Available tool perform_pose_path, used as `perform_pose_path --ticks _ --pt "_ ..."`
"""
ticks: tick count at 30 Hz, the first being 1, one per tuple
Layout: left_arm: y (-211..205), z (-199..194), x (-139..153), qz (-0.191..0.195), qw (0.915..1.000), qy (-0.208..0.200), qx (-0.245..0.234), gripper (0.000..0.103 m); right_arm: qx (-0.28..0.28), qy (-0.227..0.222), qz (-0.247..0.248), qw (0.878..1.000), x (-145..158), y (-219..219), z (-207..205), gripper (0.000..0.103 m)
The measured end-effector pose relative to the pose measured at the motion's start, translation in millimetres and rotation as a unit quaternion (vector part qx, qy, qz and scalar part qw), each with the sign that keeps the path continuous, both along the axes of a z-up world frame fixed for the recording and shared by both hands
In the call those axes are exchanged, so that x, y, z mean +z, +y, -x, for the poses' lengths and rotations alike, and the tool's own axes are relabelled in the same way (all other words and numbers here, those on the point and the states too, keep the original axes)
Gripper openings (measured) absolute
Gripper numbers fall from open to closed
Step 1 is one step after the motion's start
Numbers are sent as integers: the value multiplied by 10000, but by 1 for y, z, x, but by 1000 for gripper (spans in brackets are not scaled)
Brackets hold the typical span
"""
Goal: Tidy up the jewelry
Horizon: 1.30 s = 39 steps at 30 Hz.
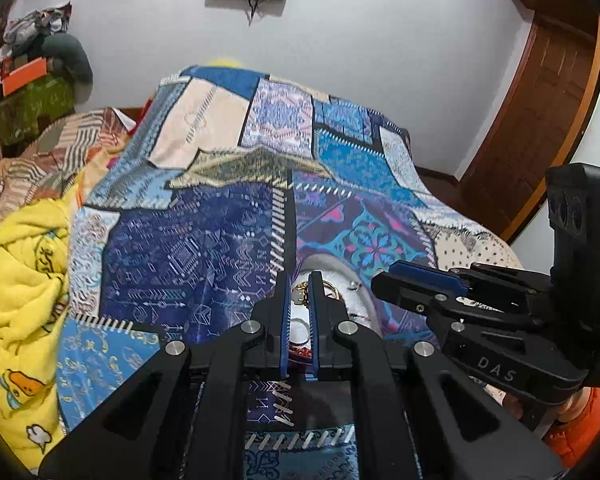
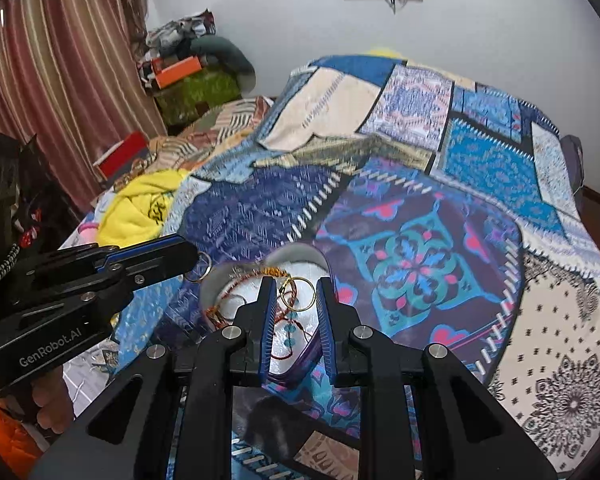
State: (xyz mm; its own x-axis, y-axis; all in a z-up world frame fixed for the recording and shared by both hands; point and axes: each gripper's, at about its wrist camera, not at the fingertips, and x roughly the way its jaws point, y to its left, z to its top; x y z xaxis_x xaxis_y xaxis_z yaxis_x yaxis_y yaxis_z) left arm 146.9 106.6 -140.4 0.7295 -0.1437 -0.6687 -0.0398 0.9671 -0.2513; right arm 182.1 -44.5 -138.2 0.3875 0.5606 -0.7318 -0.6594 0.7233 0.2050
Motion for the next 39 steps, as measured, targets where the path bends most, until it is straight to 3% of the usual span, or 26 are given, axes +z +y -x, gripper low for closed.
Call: perform_pose_path --ticks 15,22,25,32,39 --pt "1 -24 -32 81 9994 312 -103 7 168 188 202 9995 -17 13 -10 19" --pt "3 -21 -28 135 9994 308 -83 7 209 263 393 9987 -16 18 -8 21" --pt "4 -16 -21 65 9996 265 14 15 161 300 365 9988 -13 15 -5 26" --pt "4 0 9 37 9999 49 115 16 41 23 200 9998 20 2 8 27" --pt "-6 42 74 -178 9977 -636 162 16 -161 -682 -350 9969 95 -26 41 27"
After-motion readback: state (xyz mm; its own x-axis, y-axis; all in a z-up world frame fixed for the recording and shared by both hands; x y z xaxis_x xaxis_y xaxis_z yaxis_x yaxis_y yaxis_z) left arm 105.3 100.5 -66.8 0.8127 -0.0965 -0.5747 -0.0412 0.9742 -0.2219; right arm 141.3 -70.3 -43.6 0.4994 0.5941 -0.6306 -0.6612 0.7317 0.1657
